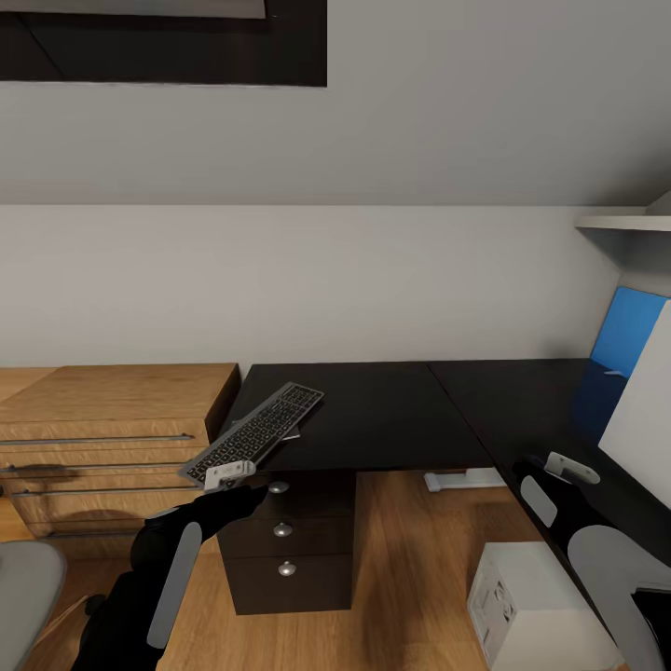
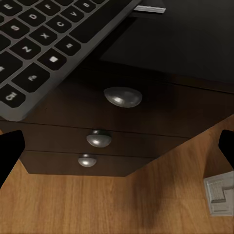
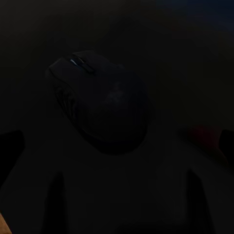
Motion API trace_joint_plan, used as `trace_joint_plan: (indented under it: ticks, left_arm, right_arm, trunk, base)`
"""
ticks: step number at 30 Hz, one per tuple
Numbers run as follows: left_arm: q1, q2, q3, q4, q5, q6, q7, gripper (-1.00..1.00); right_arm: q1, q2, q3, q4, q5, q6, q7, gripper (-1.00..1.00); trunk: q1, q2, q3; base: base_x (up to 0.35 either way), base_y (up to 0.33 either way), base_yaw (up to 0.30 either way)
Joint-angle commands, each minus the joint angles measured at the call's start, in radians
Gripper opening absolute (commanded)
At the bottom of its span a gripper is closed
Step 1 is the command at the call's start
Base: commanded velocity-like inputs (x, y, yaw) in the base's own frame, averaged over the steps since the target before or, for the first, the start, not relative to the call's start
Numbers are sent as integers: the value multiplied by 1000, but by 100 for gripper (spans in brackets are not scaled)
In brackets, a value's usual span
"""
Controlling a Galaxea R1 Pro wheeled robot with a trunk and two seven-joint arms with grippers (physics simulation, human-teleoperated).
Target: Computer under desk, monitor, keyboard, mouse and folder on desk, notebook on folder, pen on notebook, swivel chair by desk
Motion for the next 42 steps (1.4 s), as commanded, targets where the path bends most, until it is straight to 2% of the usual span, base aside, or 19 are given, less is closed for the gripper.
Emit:
trace_joint_plan:
  ticks: [1, 42]
  left_arm:
    - [-1, -1, 1, -1, 10, 5, 6, 100]
    - [-1, 0, 1, 4, 10, 1, 6, 100]
  right_arm:
    - [0, 0, -2, -3, 0, 7, -3, 100]
    - [0, 0, -2, -4, 0, 7, -3, 100]
  trunk:
    - [0, -1, -1]
    - [0, -1, -1]
  base:
    - [0, 0, 0]
    - [52, 0, 0]
